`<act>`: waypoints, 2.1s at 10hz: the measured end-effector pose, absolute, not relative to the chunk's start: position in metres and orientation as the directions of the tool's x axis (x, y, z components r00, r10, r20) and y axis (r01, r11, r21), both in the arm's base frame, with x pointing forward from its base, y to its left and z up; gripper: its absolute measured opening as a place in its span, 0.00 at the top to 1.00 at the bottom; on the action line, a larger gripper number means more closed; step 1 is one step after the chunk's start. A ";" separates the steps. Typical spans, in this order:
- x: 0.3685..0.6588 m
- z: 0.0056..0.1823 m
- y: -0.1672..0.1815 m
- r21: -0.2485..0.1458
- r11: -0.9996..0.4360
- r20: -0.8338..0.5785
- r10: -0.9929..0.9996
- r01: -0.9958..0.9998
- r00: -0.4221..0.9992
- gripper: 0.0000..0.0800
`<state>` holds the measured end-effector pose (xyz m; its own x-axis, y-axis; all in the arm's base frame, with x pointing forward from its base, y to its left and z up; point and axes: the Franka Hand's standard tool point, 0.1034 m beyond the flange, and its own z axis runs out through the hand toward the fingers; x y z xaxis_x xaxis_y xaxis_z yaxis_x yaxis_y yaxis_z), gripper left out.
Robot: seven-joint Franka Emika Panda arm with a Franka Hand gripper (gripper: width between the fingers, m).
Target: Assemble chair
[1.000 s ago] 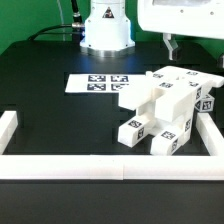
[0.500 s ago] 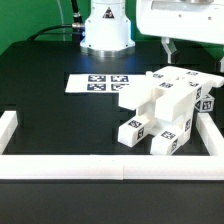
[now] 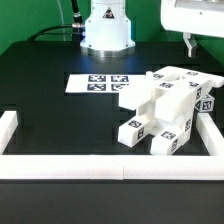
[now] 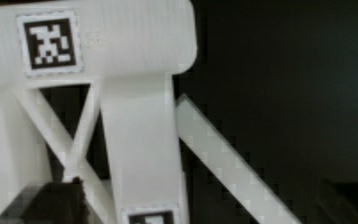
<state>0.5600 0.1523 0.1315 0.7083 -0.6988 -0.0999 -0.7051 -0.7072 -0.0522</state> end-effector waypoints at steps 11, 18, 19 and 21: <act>0.511 0.102 0.210 -0.026 -0.725 -0.098 -0.683 -0.688 0.724 0.19; 0.504 0.071 0.204 0.007 -0.747 -0.097 -0.662 -0.664 0.744 0.19; 0.505 0.071 0.201 0.007 -0.745 -0.096 -0.664 -0.667 0.741 0.19; 0.507 0.071 0.198 0.006 -0.749 -0.094 -0.660 -0.662 0.745 0.19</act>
Offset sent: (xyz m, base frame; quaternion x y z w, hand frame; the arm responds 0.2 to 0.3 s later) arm 0.0000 0.0000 0.0000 0.0000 0.0000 0.0000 1.0000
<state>0.5074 0.1977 0.0715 0.7455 -0.6599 -0.0940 -0.6624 -0.7491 0.0057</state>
